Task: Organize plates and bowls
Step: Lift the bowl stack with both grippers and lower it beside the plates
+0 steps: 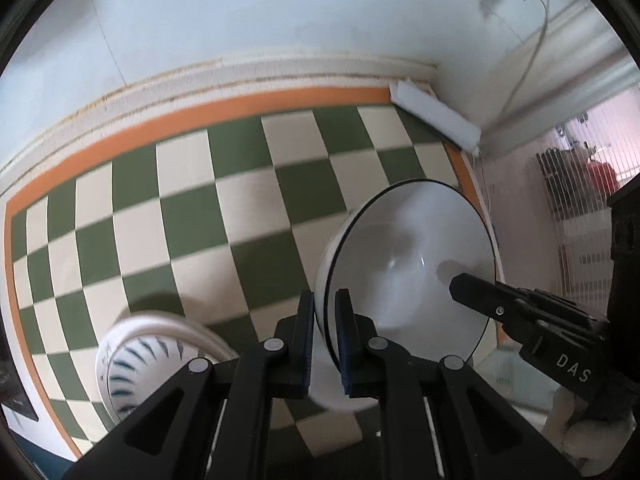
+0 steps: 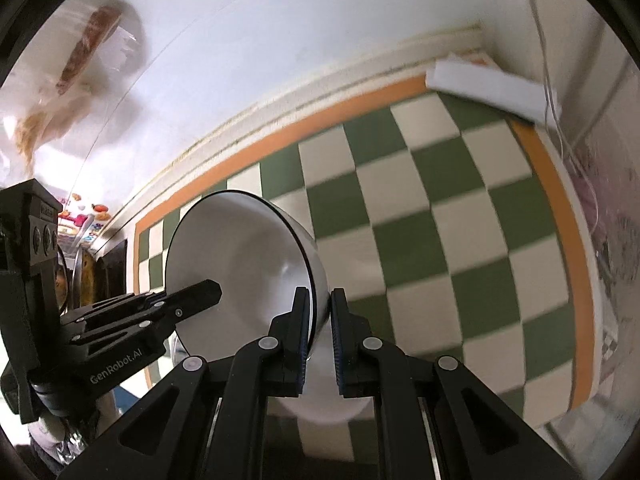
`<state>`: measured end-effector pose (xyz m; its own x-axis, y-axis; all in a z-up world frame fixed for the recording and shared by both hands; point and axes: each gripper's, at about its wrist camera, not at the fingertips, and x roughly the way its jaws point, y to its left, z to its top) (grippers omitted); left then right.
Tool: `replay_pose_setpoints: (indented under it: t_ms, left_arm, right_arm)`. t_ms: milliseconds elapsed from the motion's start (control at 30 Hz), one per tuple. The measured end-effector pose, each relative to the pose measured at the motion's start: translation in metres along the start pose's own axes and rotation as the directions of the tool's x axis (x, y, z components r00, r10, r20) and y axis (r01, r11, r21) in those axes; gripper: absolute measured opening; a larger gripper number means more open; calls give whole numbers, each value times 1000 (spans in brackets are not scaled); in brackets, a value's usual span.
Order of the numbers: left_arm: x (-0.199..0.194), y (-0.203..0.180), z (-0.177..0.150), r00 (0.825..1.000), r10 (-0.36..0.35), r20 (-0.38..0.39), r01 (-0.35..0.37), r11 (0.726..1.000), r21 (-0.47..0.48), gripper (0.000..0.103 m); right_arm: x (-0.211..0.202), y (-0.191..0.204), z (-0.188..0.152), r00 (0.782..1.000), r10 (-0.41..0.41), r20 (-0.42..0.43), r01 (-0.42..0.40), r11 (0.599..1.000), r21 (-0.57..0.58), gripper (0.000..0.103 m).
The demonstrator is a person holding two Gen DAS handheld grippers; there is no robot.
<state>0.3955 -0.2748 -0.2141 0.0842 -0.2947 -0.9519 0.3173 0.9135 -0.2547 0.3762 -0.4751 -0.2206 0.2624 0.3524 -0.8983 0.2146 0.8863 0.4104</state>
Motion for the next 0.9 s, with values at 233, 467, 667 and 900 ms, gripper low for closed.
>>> replay_pose_setpoints:
  t_ms: [233, 467, 667, 900]
  left_arm:
    - [13, -4, -29, 999, 12, -47, -10, 999, 33, 9]
    - [37, -7, -42, 994, 37, -101, -31, 998, 55, 9]
    - [51, -7, -47, 989, 69, -131, -59, 995, 75, 9]
    - [67, -8, -50, 982, 110, -157, -96, 991, 96, 9]
  right_arm:
    - [11, -13, -47, 999, 11, -41, -8, 998, 55, 12]
    - [29, -28, -66, 996, -2, -84, 10, 996, 90, 12]
    - [44, -35, -73, 993, -9, -119, 21, 995, 100, 12]
    - [56, -40, -72, 989, -21, -144, 36, 994, 105, 12]
